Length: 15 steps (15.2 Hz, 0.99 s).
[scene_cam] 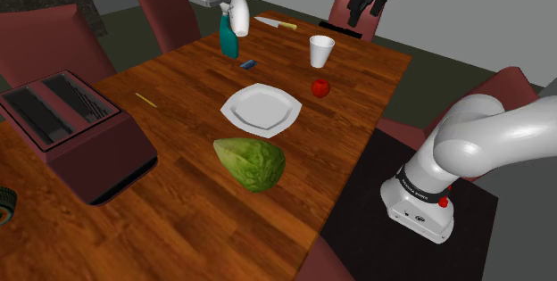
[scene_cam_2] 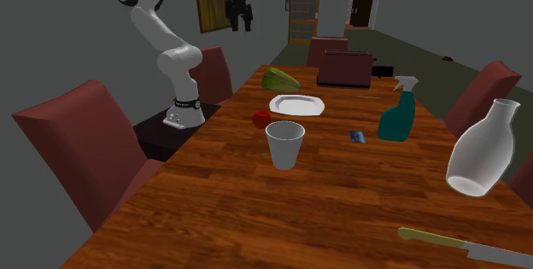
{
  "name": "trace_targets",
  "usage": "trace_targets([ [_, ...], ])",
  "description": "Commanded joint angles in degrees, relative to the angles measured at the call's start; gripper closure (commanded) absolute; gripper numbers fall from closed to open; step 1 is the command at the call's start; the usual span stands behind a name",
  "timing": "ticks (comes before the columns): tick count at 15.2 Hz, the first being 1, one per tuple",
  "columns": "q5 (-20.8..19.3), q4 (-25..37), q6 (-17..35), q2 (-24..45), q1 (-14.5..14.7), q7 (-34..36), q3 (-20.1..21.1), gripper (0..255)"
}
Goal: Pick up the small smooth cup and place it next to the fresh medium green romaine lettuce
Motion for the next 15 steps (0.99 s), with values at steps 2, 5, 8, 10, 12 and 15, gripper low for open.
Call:
trace_targets([
  [2, -0.56, -0.35, 1.5, 1.24, -0.2, -0.76, -0.69, 0],
  [5, -2.13, -0.97, 5.96, 5.33, -0.79, -2.97, -2.73, 0],
  [8, -3.51, -0.9, 10.31, 9.94, -1.36, -5.11, -4.72, 0],
  [10, -4.3, -0.48, 13.12, 13.28, -1.7, -6.5, -6.02, 0],
  [12, -4.95, 0.24, 15.83, 16.81, -2.02, -7.88, -7.28, 0],
  [15, -5.65, 1.89, 19.67, 22.4, -2.45, -9.98, -9.09, 0],
])
